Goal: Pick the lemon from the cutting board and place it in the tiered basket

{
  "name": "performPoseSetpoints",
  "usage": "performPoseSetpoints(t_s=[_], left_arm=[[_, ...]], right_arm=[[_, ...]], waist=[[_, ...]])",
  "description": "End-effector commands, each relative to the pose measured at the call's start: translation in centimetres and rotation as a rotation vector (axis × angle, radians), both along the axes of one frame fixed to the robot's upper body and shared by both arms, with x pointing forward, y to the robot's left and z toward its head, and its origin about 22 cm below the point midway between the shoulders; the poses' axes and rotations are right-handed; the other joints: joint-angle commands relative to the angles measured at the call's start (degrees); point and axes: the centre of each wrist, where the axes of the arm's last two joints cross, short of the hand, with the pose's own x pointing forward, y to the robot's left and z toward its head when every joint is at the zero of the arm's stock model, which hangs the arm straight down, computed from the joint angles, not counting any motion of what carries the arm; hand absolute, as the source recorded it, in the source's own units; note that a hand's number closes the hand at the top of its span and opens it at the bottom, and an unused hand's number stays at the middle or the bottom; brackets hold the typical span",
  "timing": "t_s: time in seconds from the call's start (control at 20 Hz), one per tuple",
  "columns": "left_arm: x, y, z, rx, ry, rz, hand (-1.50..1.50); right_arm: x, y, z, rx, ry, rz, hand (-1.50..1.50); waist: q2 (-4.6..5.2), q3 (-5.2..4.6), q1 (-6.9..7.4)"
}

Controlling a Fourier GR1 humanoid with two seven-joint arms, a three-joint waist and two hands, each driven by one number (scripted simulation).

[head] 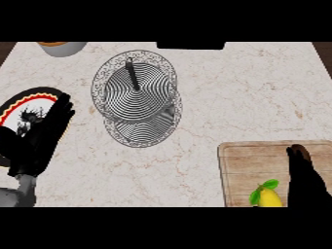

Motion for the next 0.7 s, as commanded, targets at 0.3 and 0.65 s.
performPoseSetpoints(t_s=[0.3,0.65], left_arm=[[-0.5,0.7,0.4,-0.003,0.019,0.012,0.0],[0.6,1.9,0.4,0.004,0.007,0.037,0.0]], right_arm=[[2.4,2.5,-1.9,-0.097,0.155,-0.19,-1.5],[2.7,1.5,-3.7,-0.176,0.104,-0.216,-1.5]], waist=[[-0.34,0.33,-0.8],[-0.27,0.33,-1.46]])
